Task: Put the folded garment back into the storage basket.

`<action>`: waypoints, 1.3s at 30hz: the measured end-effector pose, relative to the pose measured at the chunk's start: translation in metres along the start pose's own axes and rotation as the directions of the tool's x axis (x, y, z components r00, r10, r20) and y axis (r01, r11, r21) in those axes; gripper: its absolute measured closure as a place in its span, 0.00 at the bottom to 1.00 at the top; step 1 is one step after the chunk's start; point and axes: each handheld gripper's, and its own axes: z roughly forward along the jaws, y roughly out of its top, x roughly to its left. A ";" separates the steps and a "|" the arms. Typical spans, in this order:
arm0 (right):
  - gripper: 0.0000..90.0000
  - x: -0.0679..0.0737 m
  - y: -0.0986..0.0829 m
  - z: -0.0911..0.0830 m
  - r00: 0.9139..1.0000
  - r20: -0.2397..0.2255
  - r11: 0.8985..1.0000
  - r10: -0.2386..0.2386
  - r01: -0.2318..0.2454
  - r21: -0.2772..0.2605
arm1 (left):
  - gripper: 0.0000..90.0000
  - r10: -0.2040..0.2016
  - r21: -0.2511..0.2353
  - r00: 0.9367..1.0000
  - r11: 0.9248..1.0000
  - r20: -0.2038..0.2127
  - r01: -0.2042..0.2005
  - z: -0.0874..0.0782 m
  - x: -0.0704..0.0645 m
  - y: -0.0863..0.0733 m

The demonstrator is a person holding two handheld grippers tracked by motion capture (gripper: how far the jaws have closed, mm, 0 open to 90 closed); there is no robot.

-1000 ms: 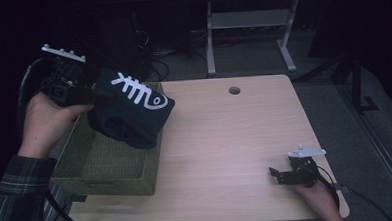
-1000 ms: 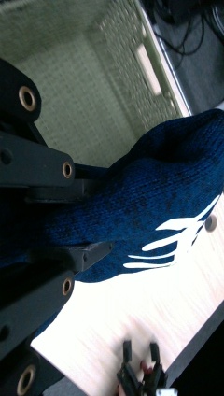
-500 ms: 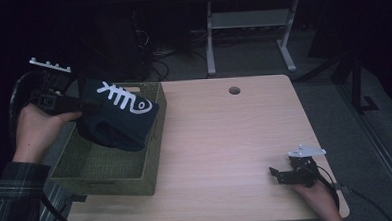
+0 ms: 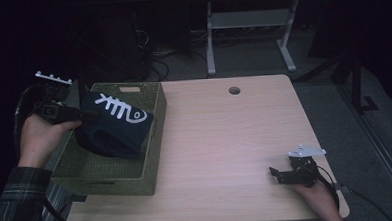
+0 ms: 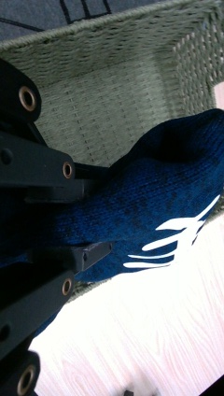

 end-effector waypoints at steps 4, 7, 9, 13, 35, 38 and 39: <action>0.12 0.000 0.000 0.000 1.000 0.000 1.000 0.000 0.000 0.000 | 0.84 -0.020 0.006 1.000 1.000 0.005 0.020 0.004 0.006 -0.005; 0.12 0.000 0.000 0.000 1.000 0.000 1.000 0.000 0.000 0.000 | 0.84 -0.034 0.001 0.999 0.999 0.006 0.034 0.003 0.010 -0.009; 0.12 0.000 0.000 0.000 1.000 0.000 1.000 0.000 0.000 0.000 | 0.84 -0.039 0.001 0.999 0.999 0.004 0.039 0.002 0.012 -0.010; 0.12 0.000 0.000 0.000 1.000 0.000 1.000 0.000 0.000 0.000 | 0.84 -0.047 0.009 0.999 0.999 0.006 0.047 0.005 0.014 -0.014; 0.12 0.000 0.000 0.000 1.000 0.000 1.000 -0.001 0.001 0.003 | 0.83 -0.090 0.083 0.996 0.993 0.022 0.088 0.066 0.038 -0.035; 0.12 0.000 0.000 0.000 1.000 0.000 1.000 -0.001 0.001 0.002 | 0.83 -0.090 0.088 0.996 0.992 -0.004 0.090 0.070 0.045 -0.038; 0.12 0.000 0.000 0.000 1.000 0.000 1.000 -0.001 0.001 0.003 | 0.82 -0.096 0.085 0.995 0.992 -0.007 0.096 0.072 0.048 -0.039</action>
